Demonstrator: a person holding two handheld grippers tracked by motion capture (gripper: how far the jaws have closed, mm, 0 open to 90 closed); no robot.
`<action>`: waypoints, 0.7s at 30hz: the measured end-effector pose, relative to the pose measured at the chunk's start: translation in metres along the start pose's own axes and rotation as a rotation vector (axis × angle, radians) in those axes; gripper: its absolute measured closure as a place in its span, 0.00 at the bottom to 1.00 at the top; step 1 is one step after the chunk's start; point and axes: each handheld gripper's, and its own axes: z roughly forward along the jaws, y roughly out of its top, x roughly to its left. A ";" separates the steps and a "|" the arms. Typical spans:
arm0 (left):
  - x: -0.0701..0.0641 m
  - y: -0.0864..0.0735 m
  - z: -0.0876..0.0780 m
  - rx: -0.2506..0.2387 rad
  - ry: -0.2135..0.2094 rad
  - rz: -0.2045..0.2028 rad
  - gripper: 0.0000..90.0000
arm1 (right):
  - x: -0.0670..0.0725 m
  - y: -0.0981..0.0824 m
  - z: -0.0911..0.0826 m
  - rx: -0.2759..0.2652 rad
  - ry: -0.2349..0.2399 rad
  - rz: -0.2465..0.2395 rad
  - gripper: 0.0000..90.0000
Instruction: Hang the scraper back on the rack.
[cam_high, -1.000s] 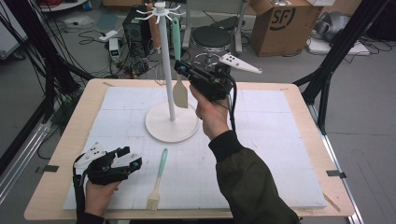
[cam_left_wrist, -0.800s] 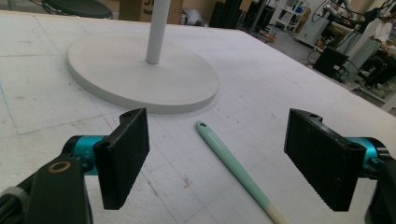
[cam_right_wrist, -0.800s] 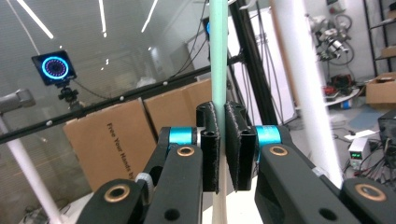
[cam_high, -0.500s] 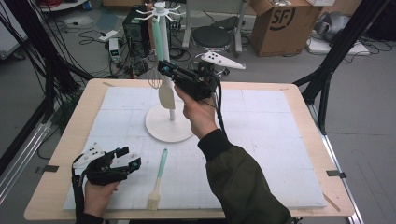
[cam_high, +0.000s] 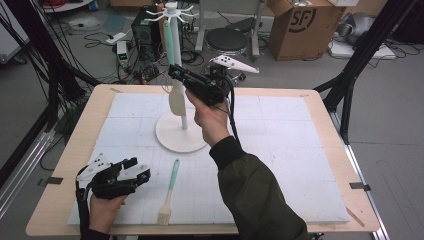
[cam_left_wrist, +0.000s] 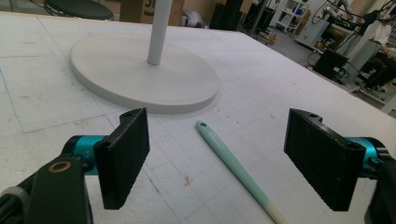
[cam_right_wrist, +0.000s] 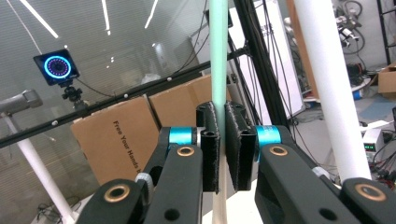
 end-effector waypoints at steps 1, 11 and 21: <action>0.000 0.000 0.000 -0.002 0.000 -0.001 0.26 | 0.000 0.000 0.000 0.002 -0.001 0.002 0.95; -0.002 0.000 -0.001 -0.007 -0.001 0.003 0.26 | -0.011 -0.002 -0.002 -0.006 -0.141 0.054 0.46; -0.002 0.000 -0.001 -0.007 -0.002 0.002 0.26 | -0.006 0.006 -0.013 -0.059 -0.149 0.004 0.44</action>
